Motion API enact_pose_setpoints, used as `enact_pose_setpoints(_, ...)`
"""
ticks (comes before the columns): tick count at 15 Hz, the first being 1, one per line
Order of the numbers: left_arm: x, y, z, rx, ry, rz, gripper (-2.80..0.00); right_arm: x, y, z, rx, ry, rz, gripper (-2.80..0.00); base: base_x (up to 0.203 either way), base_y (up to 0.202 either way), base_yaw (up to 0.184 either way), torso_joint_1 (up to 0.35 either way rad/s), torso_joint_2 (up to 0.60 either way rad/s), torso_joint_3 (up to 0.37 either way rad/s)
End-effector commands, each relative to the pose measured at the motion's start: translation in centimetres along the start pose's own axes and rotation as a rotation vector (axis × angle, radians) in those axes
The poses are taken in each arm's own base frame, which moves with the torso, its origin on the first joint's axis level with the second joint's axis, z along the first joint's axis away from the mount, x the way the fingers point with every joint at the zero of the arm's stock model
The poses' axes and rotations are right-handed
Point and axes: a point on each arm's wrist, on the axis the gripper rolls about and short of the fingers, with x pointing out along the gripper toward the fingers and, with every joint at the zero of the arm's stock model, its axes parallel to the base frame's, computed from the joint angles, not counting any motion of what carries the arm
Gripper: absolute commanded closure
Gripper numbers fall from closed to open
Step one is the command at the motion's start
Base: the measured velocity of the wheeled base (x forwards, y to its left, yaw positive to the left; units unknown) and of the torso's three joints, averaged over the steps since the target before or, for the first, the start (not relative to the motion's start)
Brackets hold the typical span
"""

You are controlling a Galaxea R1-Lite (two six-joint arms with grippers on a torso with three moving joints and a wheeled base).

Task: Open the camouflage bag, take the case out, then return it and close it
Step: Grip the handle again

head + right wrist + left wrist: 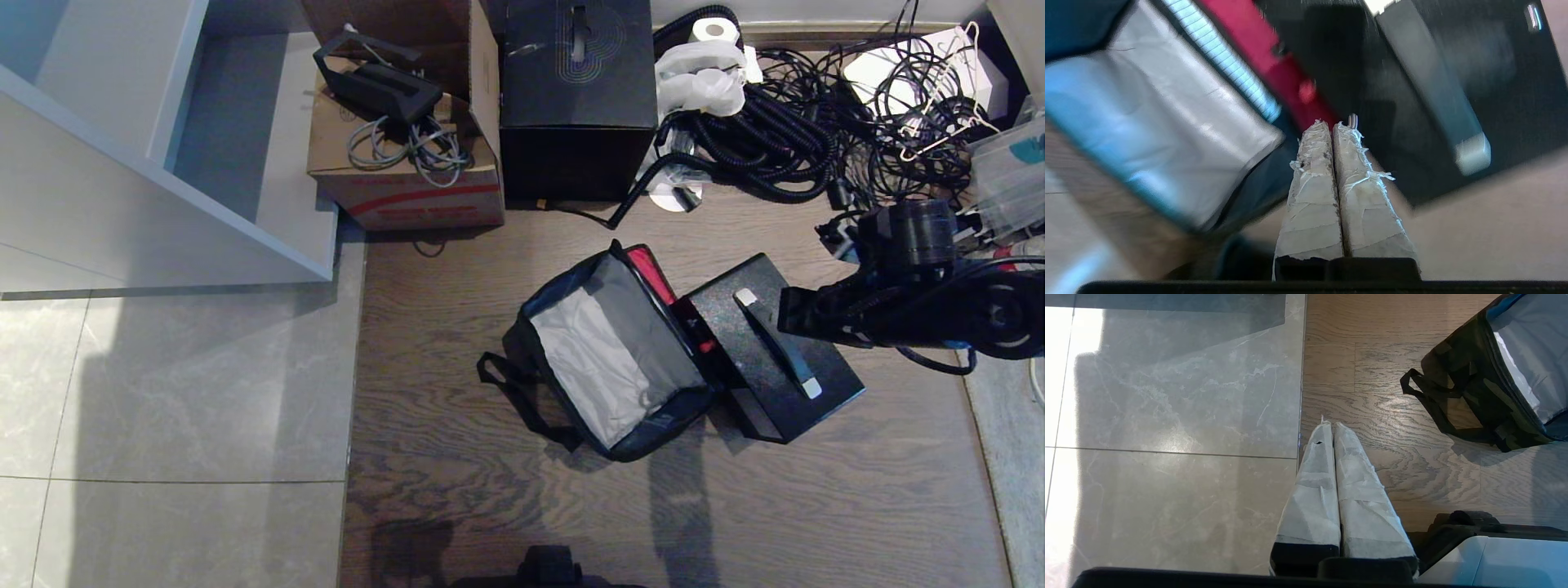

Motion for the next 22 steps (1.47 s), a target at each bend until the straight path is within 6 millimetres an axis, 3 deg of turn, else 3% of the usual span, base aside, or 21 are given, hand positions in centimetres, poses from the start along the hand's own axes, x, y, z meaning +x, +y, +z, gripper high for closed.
enact_pose_setpoints(1, 0.0, 0.0, 0.0, 0.000, 0.000, 0.000, 0.00, 3.2, -0.8, -0.6, -0.083, 0.040, -0.018, 0.00, 0.000, 0.000, 0.000, 0.000, 0.00, 0.000)
enact_pose_setpoints(3, 0.0, 0.0, 0.0, 0.000, 0.000, 0.000, 0.00, 3.2, -1.7, -1.8, -0.112, 0.042, -0.016, 0.00, 0.000, 0.000, 0.000, 0.000, 0.00, 0.000)
enact_pose_setpoints(4, 0.0, 0.0, 0.0, 0.000, 0.000, 0.000, 0.00, 3.5, -1.8, -2.5, -0.121, 0.050, 0.016, -2.80, 0.000, 0.000, 0.000, 0.000, 0.00, 0.000)
enact_pose_setpoints(9, 0.0, 0.0, 0.0, 0.000, 0.000, 0.000, 0.00, 5.2, -2.8, -3.6, -0.306, 0.104, 0.007, -2.80, 0.000, 0.000, 0.000, 0.000, 0.00, 0.000)
enact_pose_setpoints(12, 0.0, 0.0, 0.0, 0.000, 0.000, 0.000, 0.00, 5.3, -2.6, -3.1, -0.383, 0.046, -0.134, -2.80, 0.000, 0.000, 0.000, 0.000, 0.00, 0.000)
enact_pose_setpoints(14, 0.0, 0.0, 0.0, 0.000, 0.000, 0.000, 0.00, 5.0, -2.0, -2.9, -0.499, 0.016, -0.338, -2.80, 0.000, 0.000, 0.000, 0.000, 0.00, 0.000)
enact_pose_setpoints(17, 0.0, 0.0, 0.0, 0.000, 0.000, 0.000, 0.00, 5.2, 0.6, -4.8, -0.612, 0.014, -0.598, -2.80, 0.000, 0.000, 0.000, 0.000, 0.00, 0.000)
enact_pose_setpoints(22, 0.0, 0.0, 0.0, 0.000, 0.000, 0.000, 0.00, 7.5, 3.2, -7.5, -0.635, -0.033, -0.747, -2.80, 0.000, 0.000, 0.000, 0.000, 0.00, 0.000)
